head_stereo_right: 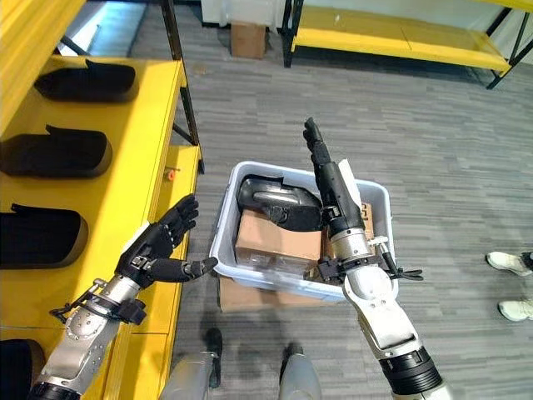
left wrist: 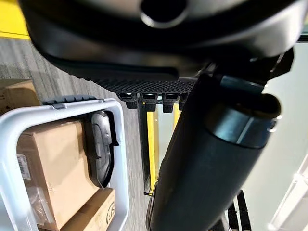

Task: Move parts from the plastic box to the shelf.

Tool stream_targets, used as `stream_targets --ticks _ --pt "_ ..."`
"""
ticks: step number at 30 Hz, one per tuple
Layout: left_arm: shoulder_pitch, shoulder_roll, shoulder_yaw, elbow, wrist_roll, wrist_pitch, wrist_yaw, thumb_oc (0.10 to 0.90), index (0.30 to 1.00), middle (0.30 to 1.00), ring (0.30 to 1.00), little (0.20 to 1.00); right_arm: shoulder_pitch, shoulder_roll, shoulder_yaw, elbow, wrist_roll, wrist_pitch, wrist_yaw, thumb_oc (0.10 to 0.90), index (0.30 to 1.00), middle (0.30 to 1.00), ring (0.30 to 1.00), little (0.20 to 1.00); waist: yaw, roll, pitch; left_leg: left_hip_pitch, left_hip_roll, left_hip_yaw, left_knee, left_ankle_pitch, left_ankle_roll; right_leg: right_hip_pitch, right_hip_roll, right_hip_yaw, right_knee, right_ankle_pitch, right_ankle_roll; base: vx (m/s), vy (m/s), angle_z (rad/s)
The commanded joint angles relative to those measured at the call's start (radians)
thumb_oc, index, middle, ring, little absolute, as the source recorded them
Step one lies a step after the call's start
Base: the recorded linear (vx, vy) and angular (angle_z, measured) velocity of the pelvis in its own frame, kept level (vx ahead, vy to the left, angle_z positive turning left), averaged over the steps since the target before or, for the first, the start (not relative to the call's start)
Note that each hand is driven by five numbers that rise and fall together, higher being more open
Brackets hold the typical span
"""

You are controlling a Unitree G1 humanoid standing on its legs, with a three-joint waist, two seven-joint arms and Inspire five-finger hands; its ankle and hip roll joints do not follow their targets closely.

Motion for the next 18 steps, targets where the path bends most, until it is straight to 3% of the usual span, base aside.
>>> stream_targets --ticks 1,3,5,12,18 --pt "-0.012 0.012 0.012 -0.160 -0.046 -0.096 0.011 0.900 1.000 1.000 1.000 1.000 -0.105 -0.001 -0.069 -0.030 0.030 -0.076 0.014 0.900 1.000 1.000 1.000 1.000 -0.001 -0.028 -0.062 0.144 0.022 -0.026 -0.128 -0.100 -0.026 0.067 0.004 0.021 -0.079 0.133 0.034 0.14 -0.261 0.72" --pt "-0.010 0.012 0.010 -0.164 -0.054 -0.095 0.016 0.900 1.000 1.000 1.000 1.000 -0.104 -0.006 -0.065 -0.032 0.025 -0.077 0.022 0.900 1.000 1.000 1.000 1.000 0.000 -0.030 -0.064 0.144 0.030 -0.022 -0.136 -0.093 -0.035 0.077 0.006 0.008 -0.080 0.124 0.036 0.10 -0.221 0.72" --pt "-0.009 -0.001 0.024 -0.163 -0.067 -0.083 0.010 0.900 1.000 1.000 1.000 1.000 -0.090 -0.038 -0.049 -0.054 -0.004 -0.046 0.049 0.900 1.000 1.000 1.000 1.000 0.001 -0.027 -0.060 0.142 0.065 -0.011 -0.144 -0.067 -0.065 0.093 0.017 -0.023 -0.054 0.064 0.031 0.14 -0.242 0.37" --pt "0.038 -0.016 0.034 -0.175 -0.088 -0.034 -0.028 0.900 1.000 1.000 1.000 1.000 -0.092 -0.115 -0.052 -0.058 -0.069 -0.046 0.063 0.900 1.000 1.000 1.000 1.000 -0.002 -0.009 -0.057 0.163 0.089 -0.006 -0.140 -0.048 -0.083 0.124 0.023 -0.052 -0.021 0.010 0.004 0.15 -0.078 -0.04" --pt "0.029 0.014 0.011 -0.166 -0.096 -0.026 -0.034 0.900 1.000 1.000 1.000 1.000 -0.256 -0.159 -0.011 0.020 -0.183 -0.004 0.013 0.900 1.000 1.000 1.000 1.000 0.014 0.001 -0.029 0.141 0.099 -0.016 -0.110 -0.049 -0.091 0.106 0.029 -0.054 0.017 -0.015 -0.007 0.07 -0.061 0.00"
